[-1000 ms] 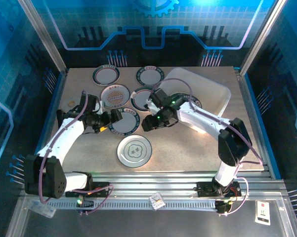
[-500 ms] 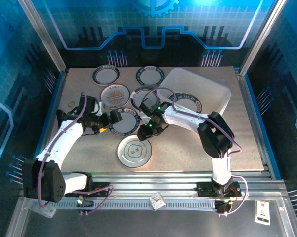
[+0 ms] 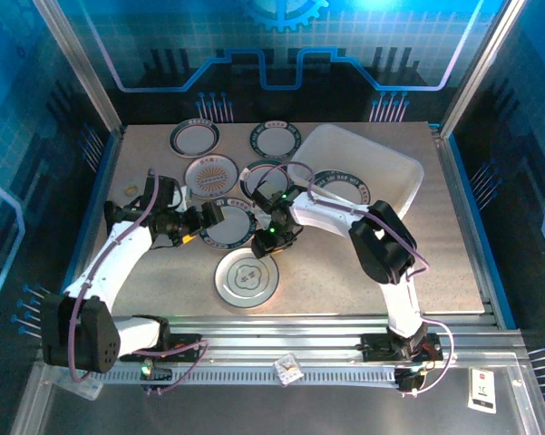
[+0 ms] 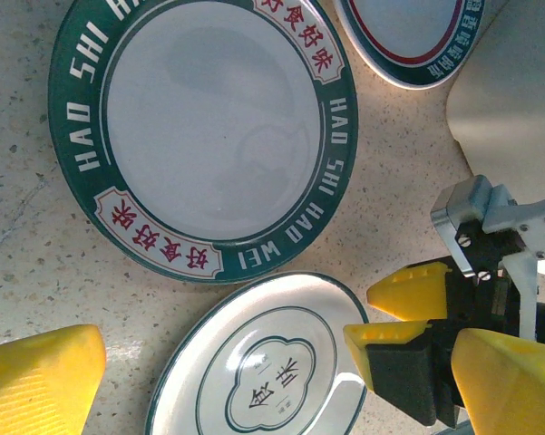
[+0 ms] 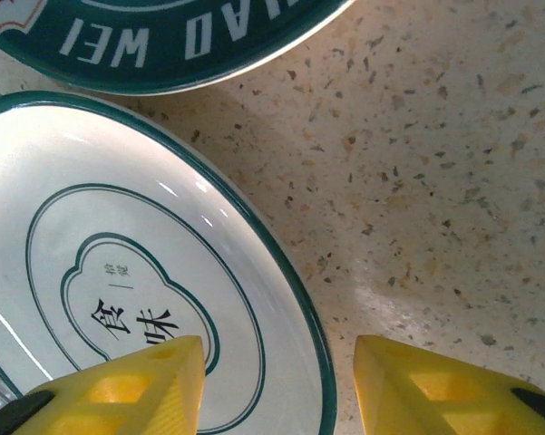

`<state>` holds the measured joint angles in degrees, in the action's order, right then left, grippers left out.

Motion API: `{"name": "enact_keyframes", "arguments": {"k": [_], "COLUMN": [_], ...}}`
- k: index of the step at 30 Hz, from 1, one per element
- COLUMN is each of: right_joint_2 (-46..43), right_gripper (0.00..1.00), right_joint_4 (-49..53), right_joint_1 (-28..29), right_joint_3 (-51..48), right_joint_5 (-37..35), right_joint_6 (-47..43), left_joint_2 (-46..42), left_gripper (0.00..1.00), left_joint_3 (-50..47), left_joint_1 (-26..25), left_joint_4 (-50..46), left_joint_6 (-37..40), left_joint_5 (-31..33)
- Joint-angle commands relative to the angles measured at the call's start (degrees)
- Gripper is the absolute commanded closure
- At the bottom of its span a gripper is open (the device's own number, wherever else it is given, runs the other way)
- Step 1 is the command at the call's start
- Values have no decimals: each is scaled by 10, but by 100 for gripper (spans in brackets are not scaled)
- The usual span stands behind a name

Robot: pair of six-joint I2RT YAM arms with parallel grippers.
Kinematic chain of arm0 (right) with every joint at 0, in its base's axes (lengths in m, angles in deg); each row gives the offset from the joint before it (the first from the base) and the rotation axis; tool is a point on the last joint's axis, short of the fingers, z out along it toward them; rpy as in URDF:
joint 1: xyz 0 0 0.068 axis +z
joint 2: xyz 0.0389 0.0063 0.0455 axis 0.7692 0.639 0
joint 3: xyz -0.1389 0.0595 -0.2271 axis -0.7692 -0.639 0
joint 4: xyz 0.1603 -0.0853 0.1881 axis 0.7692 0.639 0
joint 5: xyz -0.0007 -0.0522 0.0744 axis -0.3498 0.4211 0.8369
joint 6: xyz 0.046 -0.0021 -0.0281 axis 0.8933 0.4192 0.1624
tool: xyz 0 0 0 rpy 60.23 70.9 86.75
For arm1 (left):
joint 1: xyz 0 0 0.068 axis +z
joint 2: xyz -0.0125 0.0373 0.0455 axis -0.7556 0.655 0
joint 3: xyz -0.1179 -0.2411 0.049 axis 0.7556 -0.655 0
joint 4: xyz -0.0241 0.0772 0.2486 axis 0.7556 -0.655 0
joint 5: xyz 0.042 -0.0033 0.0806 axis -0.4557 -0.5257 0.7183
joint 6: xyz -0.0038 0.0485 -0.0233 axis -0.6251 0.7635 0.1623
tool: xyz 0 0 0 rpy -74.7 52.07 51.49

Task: Place the plates into the plastic bin on the countertop

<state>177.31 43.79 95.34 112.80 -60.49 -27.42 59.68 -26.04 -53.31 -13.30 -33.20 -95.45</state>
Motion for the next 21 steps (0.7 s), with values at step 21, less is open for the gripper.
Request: {"name": "enact_keyframes", "arguments": {"k": [21], "right_joint_2": [83], "right_gripper": [73], "right_joint_4": [89], "right_joint_1": [3], "right_joint_3": [90], "right_joint_5": [10], "right_joint_6": [-58], "left_joint_2": [-21], "left_gripper": [1], "left_joint_3": [-9], "left_joint_1": [3], "left_joint_4": [-4], "left_joint_6": [10], "left_joint_5": [18]}}
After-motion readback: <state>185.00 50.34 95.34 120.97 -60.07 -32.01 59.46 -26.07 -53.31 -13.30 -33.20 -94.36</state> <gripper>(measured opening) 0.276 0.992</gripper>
